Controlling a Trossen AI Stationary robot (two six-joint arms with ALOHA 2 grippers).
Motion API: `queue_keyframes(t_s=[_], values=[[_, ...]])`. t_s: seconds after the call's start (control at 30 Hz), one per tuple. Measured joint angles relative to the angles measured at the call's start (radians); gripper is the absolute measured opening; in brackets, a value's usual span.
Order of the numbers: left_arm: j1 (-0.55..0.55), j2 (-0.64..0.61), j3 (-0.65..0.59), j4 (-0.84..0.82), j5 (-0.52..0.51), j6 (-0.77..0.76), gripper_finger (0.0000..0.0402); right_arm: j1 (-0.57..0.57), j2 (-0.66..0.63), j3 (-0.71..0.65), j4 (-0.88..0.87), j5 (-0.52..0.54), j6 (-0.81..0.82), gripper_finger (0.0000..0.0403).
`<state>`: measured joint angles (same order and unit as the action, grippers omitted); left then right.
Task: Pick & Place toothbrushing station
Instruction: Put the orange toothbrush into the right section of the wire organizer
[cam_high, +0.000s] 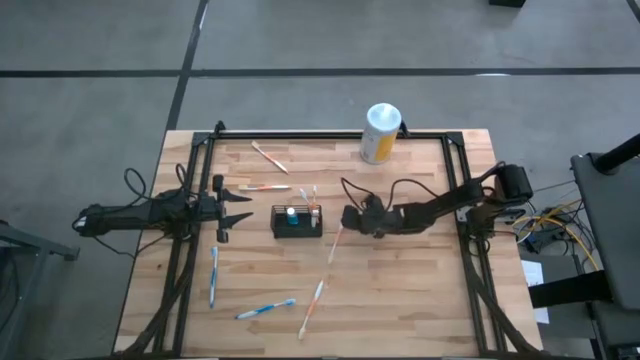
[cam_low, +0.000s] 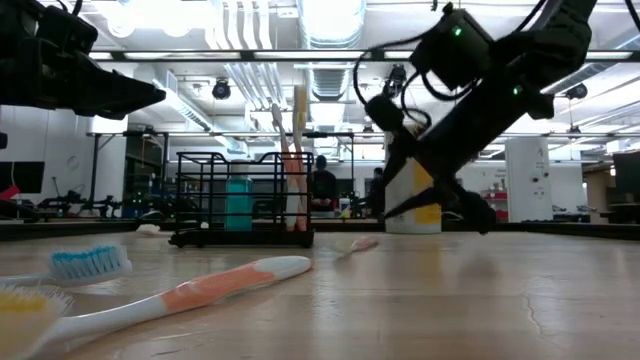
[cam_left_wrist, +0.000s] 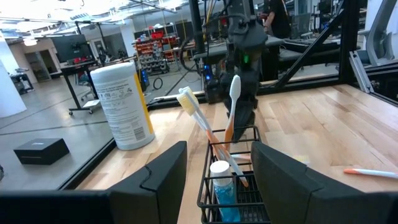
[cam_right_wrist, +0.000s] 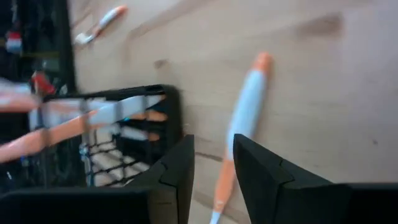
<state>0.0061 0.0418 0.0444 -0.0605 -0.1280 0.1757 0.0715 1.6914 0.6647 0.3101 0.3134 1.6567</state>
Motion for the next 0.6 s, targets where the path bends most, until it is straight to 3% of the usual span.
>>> queue_keyframes(t_s=[0.3,0.43,0.6], values=[[0.0,0.0,0.0,0.0,0.0,0.0,0.0186,0.034,-0.2,0.003,-0.045,0.041,-0.904,0.0107],[0.0,0.0,0.0,0.0,0.001,0.0,0.0186,0.062,-0.258,0.015,-0.051,0.086,-1.213,0.0107],[0.0,0.001,0.0,0.0,0.0,0.0,0.0187,0.078,-0.267,0.029,-0.053,0.031,-1.552,0.0107]])
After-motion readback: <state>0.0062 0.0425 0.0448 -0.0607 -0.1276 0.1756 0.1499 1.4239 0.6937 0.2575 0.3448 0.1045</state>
